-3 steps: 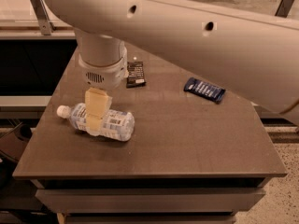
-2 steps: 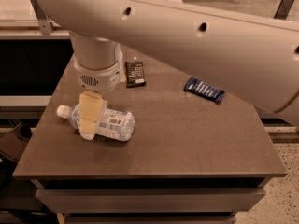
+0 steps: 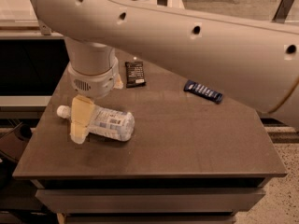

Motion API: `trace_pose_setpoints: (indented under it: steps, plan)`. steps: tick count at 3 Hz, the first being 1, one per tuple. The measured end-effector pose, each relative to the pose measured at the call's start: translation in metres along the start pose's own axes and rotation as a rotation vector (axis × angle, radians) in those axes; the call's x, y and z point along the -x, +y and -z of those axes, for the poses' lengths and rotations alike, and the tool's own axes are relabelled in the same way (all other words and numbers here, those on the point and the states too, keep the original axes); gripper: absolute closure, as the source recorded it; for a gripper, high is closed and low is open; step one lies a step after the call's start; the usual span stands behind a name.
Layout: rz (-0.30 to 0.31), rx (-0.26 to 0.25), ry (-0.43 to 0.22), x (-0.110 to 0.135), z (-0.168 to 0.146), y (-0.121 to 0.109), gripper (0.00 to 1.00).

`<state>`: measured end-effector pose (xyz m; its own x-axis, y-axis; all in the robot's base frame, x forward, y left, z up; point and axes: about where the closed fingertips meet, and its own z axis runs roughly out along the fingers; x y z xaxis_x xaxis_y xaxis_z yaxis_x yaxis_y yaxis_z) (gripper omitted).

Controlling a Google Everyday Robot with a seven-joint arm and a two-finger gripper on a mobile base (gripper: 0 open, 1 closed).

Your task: Place blue plastic bottle upright

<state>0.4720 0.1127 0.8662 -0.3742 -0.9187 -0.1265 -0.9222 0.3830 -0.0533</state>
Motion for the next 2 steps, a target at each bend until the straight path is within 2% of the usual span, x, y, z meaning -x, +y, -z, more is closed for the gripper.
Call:
trace_pose_setpoints:
  steps: [1,2]
  plan:
    - [-0.011,0.016,-0.019,0.003,-0.011,0.001,0.0]
    - [-0.018,0.021,-0.036,0.005,-0.022,0.003,0.19]
